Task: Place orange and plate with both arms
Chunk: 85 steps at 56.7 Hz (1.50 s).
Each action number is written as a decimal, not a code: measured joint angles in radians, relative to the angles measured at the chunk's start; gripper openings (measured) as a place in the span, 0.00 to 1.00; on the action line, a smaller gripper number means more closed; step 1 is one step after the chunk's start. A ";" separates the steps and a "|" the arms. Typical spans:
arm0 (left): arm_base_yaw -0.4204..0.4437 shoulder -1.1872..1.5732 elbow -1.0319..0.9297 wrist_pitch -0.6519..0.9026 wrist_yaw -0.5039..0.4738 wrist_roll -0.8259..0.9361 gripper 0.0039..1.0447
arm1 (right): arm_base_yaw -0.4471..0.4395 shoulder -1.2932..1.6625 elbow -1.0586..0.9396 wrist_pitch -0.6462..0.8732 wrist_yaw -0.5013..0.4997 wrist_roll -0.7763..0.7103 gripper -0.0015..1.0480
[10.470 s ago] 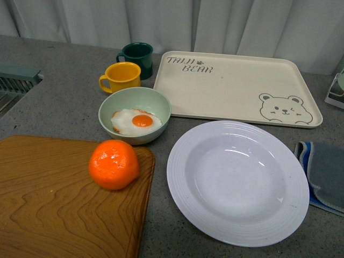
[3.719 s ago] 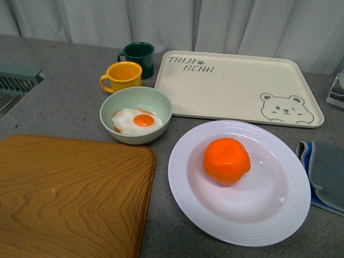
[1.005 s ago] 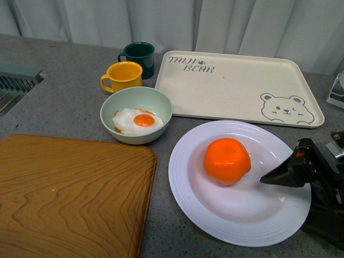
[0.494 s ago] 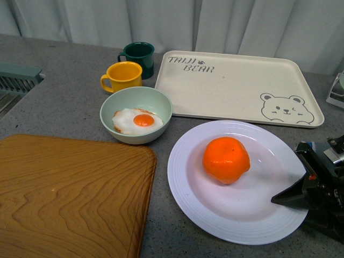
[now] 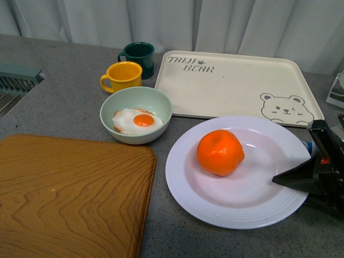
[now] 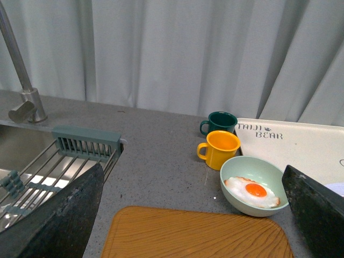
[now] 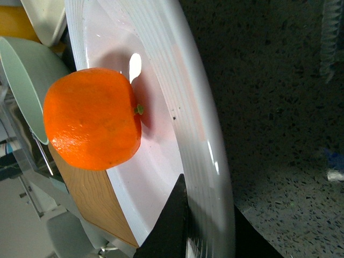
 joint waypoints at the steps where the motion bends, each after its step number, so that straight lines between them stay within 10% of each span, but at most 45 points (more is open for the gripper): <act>1: 0.000 0.000 0.000 0.000 0.000 0.000 0.94 | -0.001 0.000 -0.004 0.010 -0.004 0.002 0.04; 33: 0.000 0.000 0.000 0.000 0.000 0.000 0.94 | -0.027 0.069 0.059 0.392 -0.121 0.221 0.04; 85: 0.000 0.000 0.000 0.000 0.000 0.000 0.94 | 0.004 0.571 0.941 -0.132 -0.026 0.188 0.04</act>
